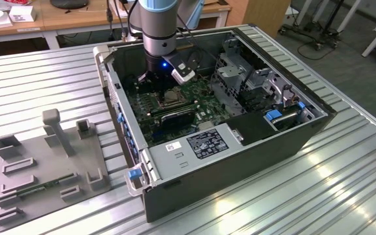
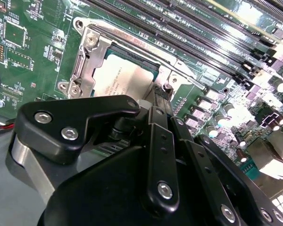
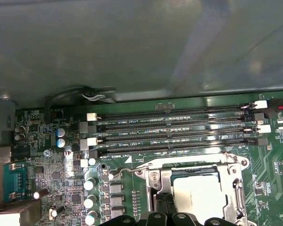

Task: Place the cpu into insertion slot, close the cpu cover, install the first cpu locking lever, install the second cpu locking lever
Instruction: 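Close the cpu cover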

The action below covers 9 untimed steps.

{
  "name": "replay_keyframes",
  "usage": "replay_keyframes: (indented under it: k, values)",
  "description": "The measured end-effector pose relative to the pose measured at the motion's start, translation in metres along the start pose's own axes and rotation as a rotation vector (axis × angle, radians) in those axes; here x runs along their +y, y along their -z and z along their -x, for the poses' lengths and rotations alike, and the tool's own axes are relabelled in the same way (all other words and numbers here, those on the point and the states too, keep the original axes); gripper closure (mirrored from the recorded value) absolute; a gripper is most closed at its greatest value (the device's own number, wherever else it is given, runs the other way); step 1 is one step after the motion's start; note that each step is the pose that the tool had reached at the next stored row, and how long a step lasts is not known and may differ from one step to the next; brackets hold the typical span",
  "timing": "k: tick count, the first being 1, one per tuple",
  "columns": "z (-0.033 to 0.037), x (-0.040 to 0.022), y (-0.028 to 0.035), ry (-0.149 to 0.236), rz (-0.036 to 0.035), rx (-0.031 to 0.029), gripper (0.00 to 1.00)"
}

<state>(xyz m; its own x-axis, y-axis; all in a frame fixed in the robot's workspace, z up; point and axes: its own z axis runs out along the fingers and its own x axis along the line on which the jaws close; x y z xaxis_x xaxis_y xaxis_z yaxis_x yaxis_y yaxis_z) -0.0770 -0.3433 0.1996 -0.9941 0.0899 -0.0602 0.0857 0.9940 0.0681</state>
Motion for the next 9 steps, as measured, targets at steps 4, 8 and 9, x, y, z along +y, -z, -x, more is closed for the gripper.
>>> replay_keyframes:
  k: [4,8,9]
  values:
    - [-0.0001,-0.0002,-0.0011,0.0,-0.0006,0.0004,0.89]
    - [-0.0002,-0.0003,-0.0025,0.0,-0.0006,0.0003,0.89]
    - [-0.0002,-0.0002,-0.0027,0.0,-0.0001,0.0001,0.89]
